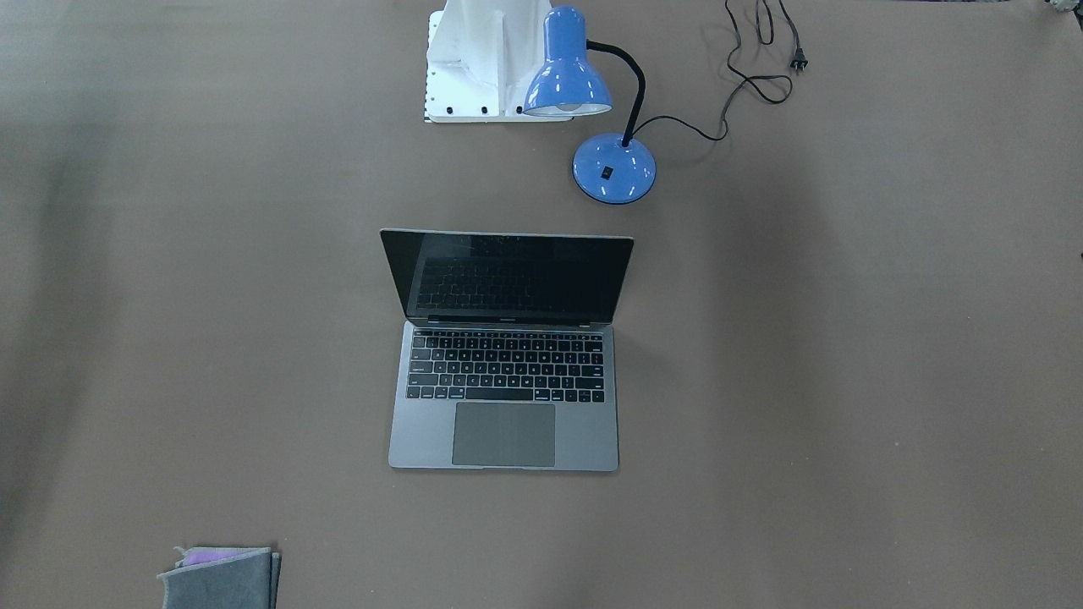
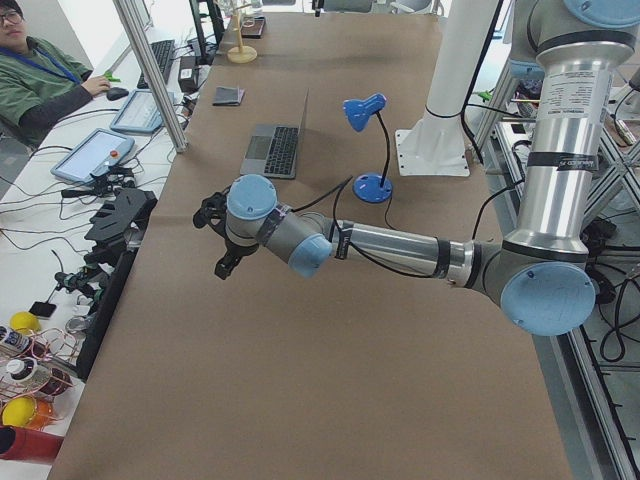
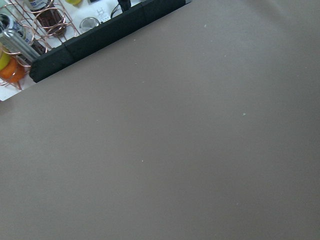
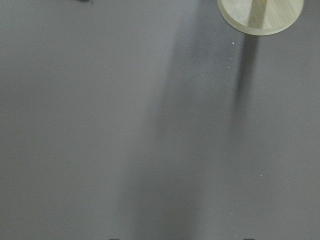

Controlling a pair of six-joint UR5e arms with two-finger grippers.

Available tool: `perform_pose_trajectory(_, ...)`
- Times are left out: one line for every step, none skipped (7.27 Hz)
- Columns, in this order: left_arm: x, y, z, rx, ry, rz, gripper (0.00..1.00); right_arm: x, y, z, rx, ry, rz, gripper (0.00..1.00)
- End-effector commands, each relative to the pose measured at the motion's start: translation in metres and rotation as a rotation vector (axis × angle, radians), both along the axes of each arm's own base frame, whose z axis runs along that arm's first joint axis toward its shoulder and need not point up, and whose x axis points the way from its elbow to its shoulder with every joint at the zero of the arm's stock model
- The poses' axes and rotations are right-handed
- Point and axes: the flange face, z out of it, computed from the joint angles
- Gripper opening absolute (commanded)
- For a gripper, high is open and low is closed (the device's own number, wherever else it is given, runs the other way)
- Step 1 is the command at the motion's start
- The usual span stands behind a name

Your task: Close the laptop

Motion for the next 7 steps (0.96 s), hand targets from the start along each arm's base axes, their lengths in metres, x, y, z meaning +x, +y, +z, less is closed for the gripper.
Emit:
perform_pose_trajectory(0.077,0.017,-0.029,-0.102,0.175,0.024,0.94,-0.036,0.01,-0.029,-0.117,-0.185,0.034,0.47)
perform_pose_trajectory(0.11,0.03,-0.042,-0.164,0.254,0.027,0.68,-0.061,0.017,-0.043,-0.162,-0.244,0.054,0.16)
perform_pose_trajectory(0.136,0.043,-0.053,-0.245,0.323,0.036,0.37,-0.072,0.024,-0.054,-0.161,-0.294,0.059,0.0)
perform_pose_trajectory(0.16,0.052,-0.075,-0.335,0.409,0.06,0.01,-0.078,0.028,-0.056,-0.167,-0.31,0.054,0.0)
perform_pose_trajectory(0.172,0.055,-0.1,-0.397,0.492,0.058,0.0,-0.084,0.03,-0.061,-0.185,-0.318,0.052,0.0)
perform_pose_trajectory(0.198,0.062,-0.121,-0.429,0.54,0.092,0.0,-0.092,0.035,-0.08,-0.211,-0.338,0.063,0.0)
perform_pose_trajectory(0.22,0.067,-0.135,-0.431,0.545,0.138,0.0,-0.108,0.043,-0.102,-0.279,-0.361,0.103,0.0)
